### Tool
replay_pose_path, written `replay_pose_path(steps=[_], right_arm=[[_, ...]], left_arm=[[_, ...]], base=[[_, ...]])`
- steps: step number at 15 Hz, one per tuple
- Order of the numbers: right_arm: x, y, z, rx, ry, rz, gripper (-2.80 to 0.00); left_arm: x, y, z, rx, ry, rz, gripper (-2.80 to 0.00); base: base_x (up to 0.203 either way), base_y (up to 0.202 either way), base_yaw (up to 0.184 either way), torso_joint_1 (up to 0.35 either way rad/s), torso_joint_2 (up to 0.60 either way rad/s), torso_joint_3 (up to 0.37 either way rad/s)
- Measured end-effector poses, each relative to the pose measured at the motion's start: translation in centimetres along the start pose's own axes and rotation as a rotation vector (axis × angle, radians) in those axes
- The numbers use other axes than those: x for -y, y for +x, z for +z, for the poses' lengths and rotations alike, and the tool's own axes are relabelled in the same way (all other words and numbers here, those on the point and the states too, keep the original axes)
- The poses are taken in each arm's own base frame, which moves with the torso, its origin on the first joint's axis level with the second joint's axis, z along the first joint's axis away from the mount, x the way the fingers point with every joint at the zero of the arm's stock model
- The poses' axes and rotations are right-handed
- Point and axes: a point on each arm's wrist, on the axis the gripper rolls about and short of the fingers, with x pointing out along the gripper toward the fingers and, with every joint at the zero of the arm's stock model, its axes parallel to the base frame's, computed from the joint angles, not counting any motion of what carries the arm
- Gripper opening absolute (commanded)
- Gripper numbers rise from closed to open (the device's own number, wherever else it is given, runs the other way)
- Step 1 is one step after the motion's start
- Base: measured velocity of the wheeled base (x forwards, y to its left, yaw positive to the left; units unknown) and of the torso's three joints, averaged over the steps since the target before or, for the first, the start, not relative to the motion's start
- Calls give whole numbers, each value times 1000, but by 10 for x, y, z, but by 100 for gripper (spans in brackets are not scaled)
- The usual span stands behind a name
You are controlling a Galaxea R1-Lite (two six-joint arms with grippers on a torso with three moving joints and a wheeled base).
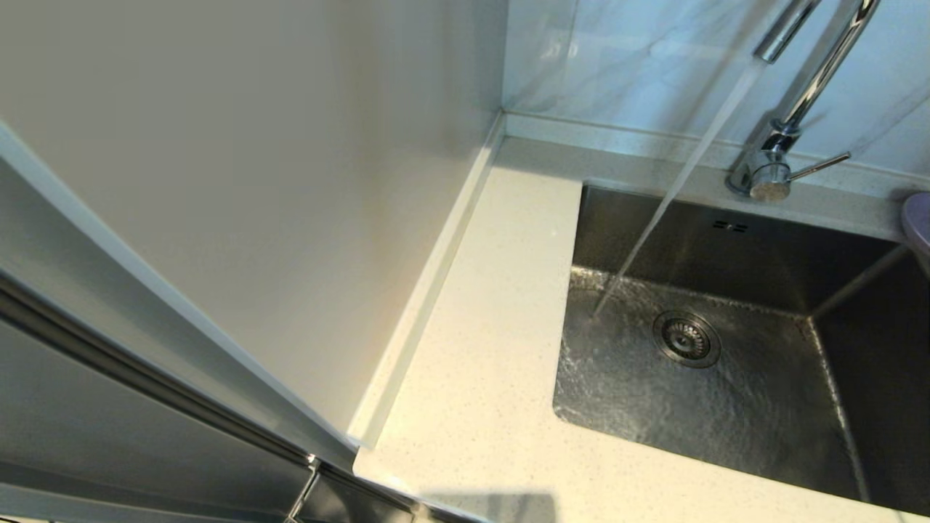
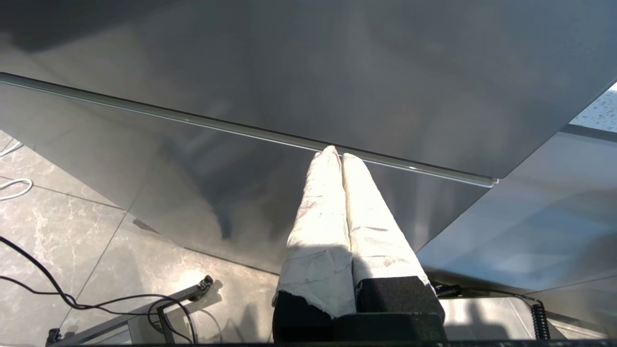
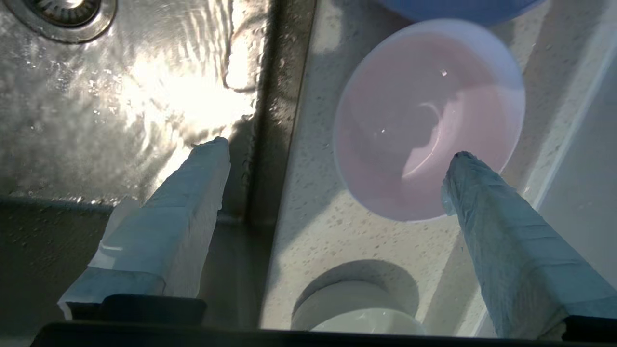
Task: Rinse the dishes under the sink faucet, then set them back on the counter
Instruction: Pick up the bowl
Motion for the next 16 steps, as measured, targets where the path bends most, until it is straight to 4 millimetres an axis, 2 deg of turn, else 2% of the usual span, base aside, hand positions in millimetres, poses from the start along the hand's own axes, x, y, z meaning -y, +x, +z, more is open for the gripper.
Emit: replay_pose_path(steps=[10, 16], right_arm=[[1, 2, 0, 7, 10, -26, 0], [7, 13, 0, -13, 41, -41, 0]], left_arm=[[0, 0, 0, 0, 0, 0, -280], [0, 0, 0, 0, 0, 0, -280]], base=[[0, 0, 0, 0, 0, 0], [0, 0, 0, 0, 0, 0]])
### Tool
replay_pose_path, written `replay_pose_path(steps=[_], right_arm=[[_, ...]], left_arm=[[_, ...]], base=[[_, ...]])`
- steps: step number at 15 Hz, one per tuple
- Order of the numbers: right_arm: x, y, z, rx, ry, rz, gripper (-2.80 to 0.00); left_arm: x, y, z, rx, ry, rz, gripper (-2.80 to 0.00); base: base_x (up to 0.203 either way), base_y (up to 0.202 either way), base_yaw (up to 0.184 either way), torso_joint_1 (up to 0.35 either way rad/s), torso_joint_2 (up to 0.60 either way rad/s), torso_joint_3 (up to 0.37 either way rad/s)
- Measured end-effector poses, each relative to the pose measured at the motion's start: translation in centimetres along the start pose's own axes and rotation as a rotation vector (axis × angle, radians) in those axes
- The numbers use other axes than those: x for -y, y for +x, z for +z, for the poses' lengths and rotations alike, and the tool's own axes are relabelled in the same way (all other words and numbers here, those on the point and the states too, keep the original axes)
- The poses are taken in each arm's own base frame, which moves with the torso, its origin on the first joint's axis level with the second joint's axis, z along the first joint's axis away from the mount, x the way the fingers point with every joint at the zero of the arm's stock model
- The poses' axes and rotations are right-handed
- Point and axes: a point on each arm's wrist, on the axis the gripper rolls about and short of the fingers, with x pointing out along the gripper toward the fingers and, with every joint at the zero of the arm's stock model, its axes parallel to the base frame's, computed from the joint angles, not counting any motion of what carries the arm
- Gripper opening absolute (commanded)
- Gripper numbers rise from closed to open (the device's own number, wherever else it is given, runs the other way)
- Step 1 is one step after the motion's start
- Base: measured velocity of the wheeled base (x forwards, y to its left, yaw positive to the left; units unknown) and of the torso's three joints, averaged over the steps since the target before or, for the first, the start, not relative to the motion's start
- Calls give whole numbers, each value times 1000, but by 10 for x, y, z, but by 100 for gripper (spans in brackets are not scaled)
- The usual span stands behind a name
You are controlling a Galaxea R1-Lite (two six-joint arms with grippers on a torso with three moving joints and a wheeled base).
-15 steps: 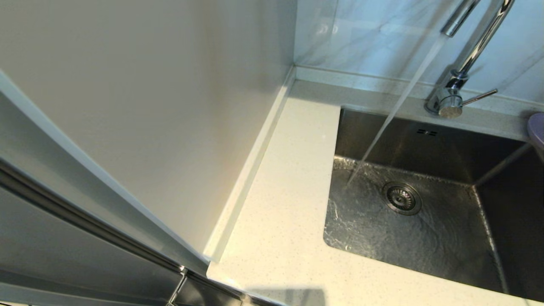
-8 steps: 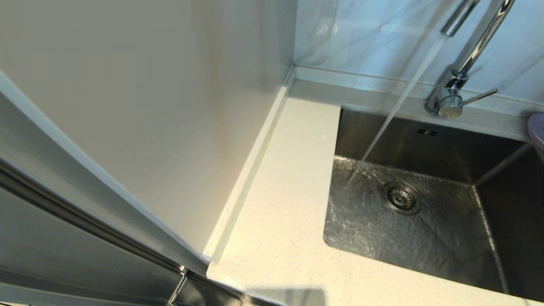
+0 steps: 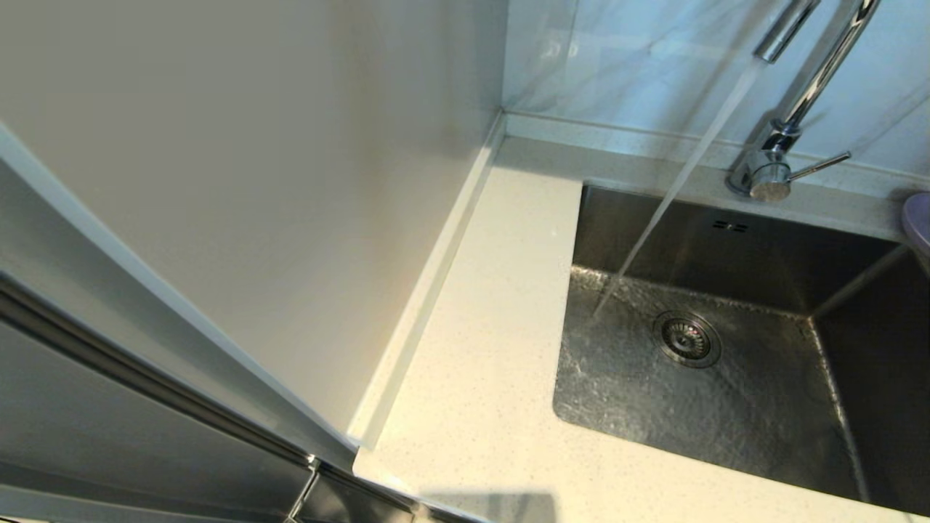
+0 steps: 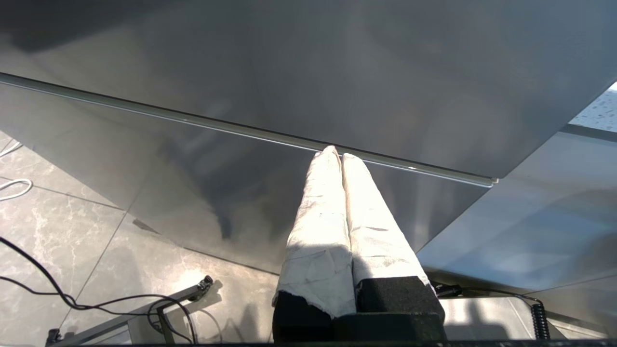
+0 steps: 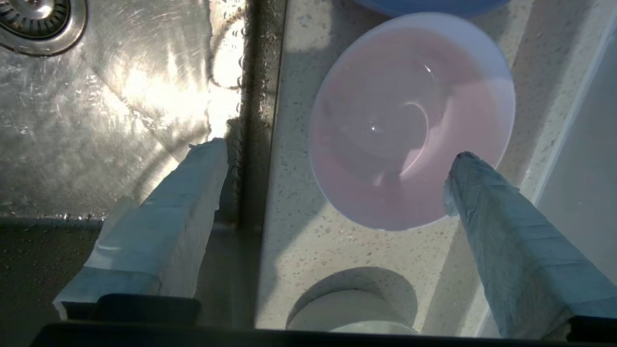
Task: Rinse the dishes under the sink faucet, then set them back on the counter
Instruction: Pick up the bowl, then rinse the bowl
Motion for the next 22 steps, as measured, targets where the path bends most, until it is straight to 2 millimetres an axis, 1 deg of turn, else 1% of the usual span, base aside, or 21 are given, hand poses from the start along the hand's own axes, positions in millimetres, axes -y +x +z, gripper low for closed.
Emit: replay_pose_path(steps=[3, 7, 11, 15, 16, 22], right_arm=[[1, 11, 0, -20, 6, 17, 0], [3, 35, 2, -48, 0, 45, 0], [5, 54, 4, -71, -2, 35, 0], [8, 66, 5, -72, -5, 30, 0], [9, 68, 4, -82, -4, 20, -280], [11, 74, 4, -97, -7, -6, -280]], left_arm=[[0, 0, 0, 0, 0, 0, -280], [0, 0, 0, 1, 0, 0, -280], [0, 0, 0, 0, 0, 0, -280], [0, 0, 0, 0, 0, 0, -280], [0, 0, 0, 0, 0, 0, -280], [0, 0, 0, 0, 0, 0, -280]], base=[[0, 0, 0, 0, 0, 0], [0, 0, 0, 0, 0, 0], [0, 0, 0, 0, 0, 0], [0, 0, 0, 0, 0, 0], [0, 0, 0, 0, 0, 0], [0, 0, 0, 0, 0, 0]])
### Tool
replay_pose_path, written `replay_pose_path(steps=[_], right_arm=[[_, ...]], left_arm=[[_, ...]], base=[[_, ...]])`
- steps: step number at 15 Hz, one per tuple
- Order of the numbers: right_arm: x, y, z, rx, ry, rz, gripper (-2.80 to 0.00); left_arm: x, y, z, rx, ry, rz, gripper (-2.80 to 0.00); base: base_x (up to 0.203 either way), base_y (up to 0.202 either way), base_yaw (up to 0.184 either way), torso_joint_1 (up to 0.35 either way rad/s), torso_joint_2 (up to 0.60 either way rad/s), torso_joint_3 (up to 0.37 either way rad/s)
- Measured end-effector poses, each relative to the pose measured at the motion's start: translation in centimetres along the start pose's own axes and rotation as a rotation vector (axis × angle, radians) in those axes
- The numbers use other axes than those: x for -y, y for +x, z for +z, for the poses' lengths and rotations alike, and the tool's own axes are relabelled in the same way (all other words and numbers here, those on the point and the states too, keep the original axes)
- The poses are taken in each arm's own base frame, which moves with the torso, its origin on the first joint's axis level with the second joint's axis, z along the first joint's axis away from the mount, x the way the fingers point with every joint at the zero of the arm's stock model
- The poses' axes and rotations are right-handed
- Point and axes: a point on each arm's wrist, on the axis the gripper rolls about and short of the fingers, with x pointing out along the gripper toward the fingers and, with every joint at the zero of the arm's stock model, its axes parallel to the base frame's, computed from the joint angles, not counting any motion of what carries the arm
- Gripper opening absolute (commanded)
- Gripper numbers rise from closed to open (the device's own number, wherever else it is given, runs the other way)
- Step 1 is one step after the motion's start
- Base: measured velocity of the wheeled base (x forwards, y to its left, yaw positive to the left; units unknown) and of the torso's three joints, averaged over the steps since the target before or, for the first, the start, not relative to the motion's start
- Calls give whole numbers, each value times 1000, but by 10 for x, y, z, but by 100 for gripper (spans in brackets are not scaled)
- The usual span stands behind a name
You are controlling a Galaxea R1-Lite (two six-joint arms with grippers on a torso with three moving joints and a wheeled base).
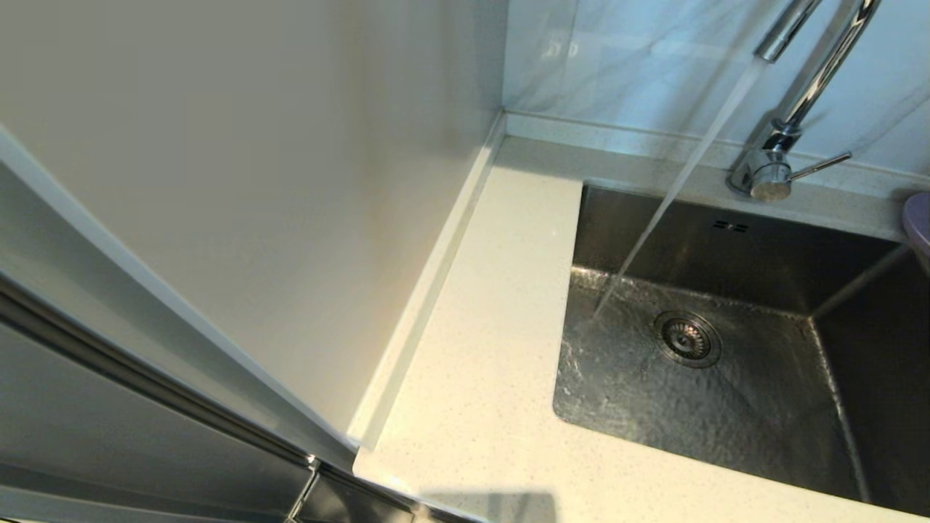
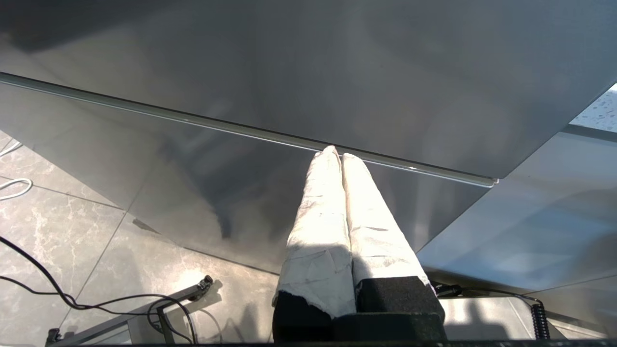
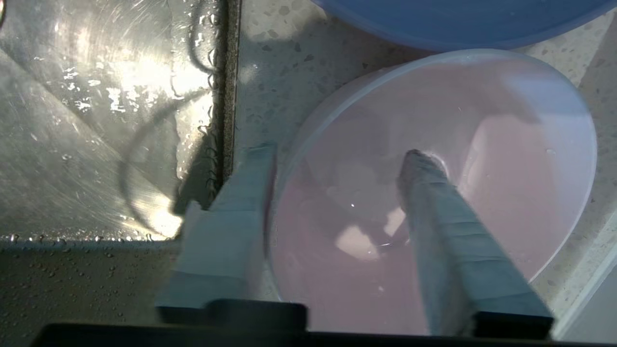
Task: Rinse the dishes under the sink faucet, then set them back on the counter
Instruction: Rinse the bowl
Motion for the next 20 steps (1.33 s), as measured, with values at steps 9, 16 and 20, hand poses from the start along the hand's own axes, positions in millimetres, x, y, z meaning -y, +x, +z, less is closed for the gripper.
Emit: replay_pose_path(steps=[9, 16, 20], right_arm=[[-6, -10, -1, 11, -10, 8, -280], [-20, -75, -29, -34, -89, 121, -280], [-42, -118, -45, 10, -94, 261, -280]], left_arm=[[0, 0, 0, 0, 1, 0, -280], [0, 0, 0, 0, 0, 0, -280], [0, 0, 0, 0, 0, 0, -280]], base=[[0, 0, 0, 0, 0, 0], [0, 0, 0, 0, 0, 0], [0, 0, 0, 0, 0, 0]])
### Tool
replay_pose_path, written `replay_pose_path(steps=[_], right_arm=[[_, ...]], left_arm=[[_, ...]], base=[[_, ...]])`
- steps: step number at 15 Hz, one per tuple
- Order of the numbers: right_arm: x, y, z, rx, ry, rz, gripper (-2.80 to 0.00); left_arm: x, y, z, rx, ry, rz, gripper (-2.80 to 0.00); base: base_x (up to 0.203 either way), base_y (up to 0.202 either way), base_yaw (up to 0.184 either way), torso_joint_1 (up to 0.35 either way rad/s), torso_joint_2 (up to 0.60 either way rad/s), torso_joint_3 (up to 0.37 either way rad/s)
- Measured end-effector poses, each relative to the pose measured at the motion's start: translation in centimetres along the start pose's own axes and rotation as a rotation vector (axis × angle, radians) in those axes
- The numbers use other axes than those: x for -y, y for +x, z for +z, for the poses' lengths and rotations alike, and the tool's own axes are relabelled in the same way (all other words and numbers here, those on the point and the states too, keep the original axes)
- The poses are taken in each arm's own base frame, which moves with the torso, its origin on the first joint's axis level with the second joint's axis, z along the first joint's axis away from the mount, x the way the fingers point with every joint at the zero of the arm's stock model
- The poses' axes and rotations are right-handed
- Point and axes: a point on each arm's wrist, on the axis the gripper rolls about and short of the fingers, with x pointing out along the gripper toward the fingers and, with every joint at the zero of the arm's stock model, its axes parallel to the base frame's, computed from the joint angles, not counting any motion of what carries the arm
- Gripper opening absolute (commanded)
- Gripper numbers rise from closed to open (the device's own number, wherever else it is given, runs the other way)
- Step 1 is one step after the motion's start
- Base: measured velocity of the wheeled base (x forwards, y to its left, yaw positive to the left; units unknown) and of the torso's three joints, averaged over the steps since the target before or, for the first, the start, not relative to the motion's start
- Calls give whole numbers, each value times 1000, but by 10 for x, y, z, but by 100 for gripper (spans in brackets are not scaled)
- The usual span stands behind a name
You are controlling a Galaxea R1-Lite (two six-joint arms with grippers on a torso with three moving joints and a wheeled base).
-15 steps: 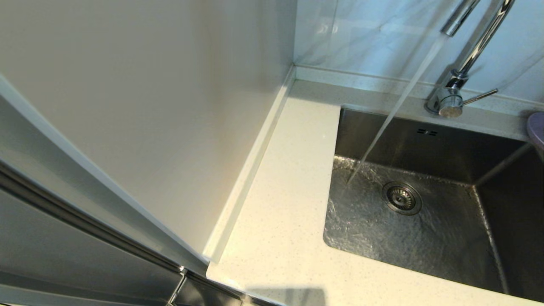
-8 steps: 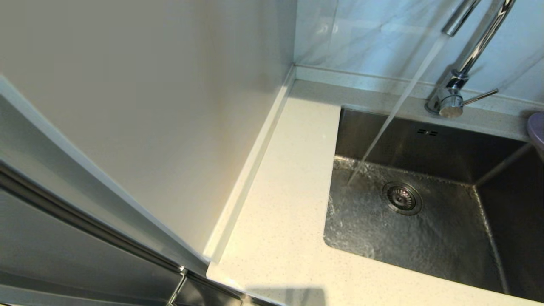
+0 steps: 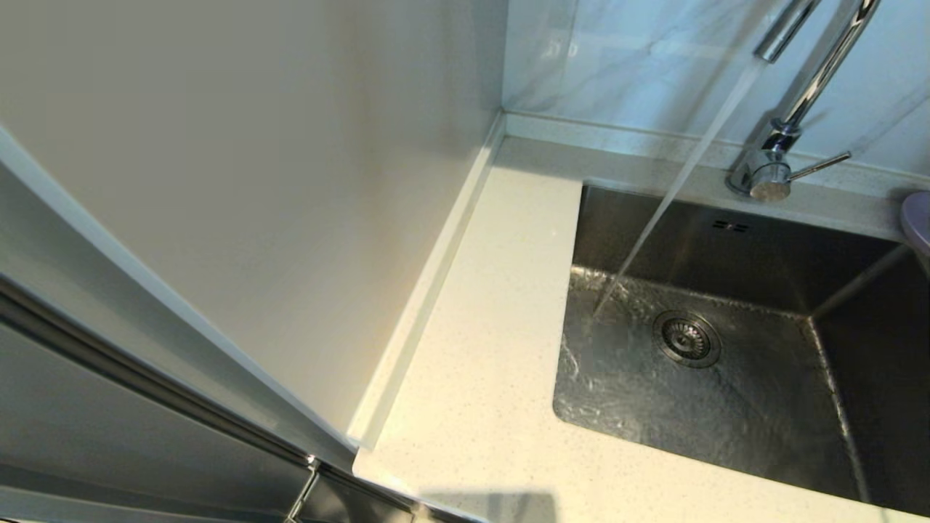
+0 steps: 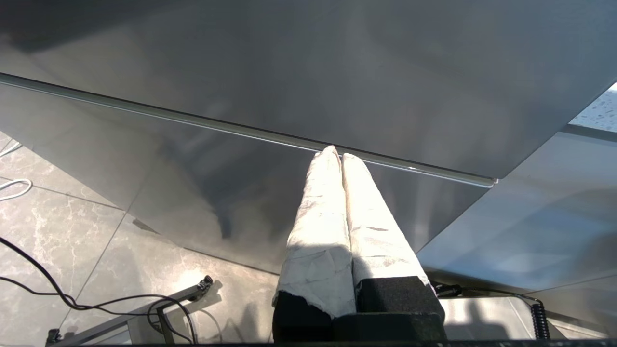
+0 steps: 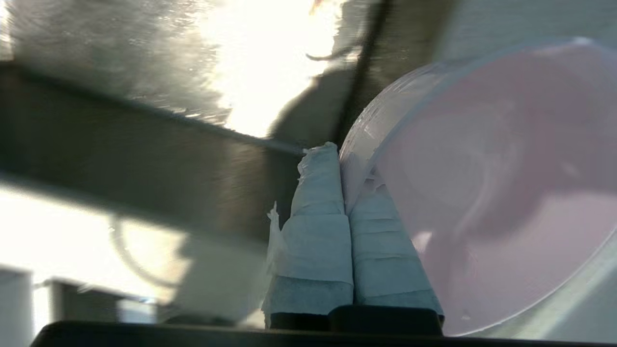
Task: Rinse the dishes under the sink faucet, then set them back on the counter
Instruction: Rinse the bowl
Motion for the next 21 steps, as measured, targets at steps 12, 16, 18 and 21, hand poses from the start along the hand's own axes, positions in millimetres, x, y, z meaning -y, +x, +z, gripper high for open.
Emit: replay_pose_path(steps=[12, 16, 18, 21], right_arm=[[-42, -38, -15, -41, 7, -10, -280], [-45, -41, -16, -39, -1, -22, -280], [-48, -42, -15, -32, -11, -14, -280], [-54, -39, -10, 23, -107, 70, -280]], left_arm=[[0, 0, 0, 0, -1, 1, -280], [0, 0, 0, 0, 0, 0, -280], [0, 0, 0, 0, 0, 0, -280], [0, 0, 0, 0, 0, 1, -280]], base=[[0, 0, 0, 0, 0, 0], [0, 0, 0, 0, 0, 0], [0, 0, 0, 0, 0, 0], [0, 0, 0, 0, 0, 0]])
